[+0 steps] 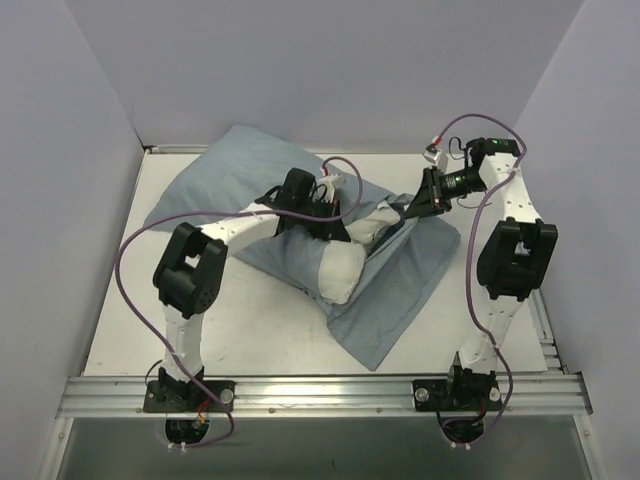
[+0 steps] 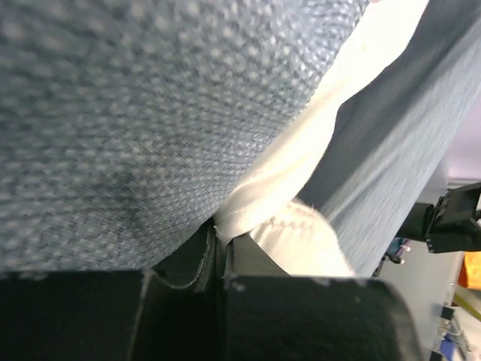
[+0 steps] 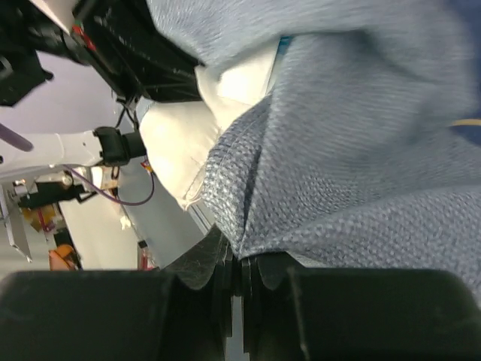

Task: Put the pillow into the pillowcase

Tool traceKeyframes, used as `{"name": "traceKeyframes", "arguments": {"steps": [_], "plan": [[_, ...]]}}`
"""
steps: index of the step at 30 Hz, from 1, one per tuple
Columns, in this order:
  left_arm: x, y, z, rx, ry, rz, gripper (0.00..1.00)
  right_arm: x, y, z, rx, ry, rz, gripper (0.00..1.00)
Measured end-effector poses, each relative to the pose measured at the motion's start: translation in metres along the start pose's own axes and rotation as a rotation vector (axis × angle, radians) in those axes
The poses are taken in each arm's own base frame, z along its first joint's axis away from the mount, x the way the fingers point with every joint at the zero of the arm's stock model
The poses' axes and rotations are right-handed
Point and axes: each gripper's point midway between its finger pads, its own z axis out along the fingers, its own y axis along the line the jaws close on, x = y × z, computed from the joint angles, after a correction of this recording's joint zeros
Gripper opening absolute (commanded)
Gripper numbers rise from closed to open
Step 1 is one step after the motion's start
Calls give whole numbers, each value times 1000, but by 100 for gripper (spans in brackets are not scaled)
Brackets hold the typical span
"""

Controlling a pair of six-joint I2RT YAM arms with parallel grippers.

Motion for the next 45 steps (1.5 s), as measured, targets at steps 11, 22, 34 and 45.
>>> {"name": "traceKeyframes", "arguments": {"steps": [11,22,34,45], "plan": [[-43,-24,32,16,-89,36,4,18,30,24,-107,90,-116,0],[-67,-35,1,80,-197,14,63,26,20,29,-61,134,-162,0],[9,-132,-61,126,-89,800,92,13,-13,32,-51,117,8,0],[91,-45,9,-112,296,1244,27,38,-15,39,-62,161,71,0]]}}
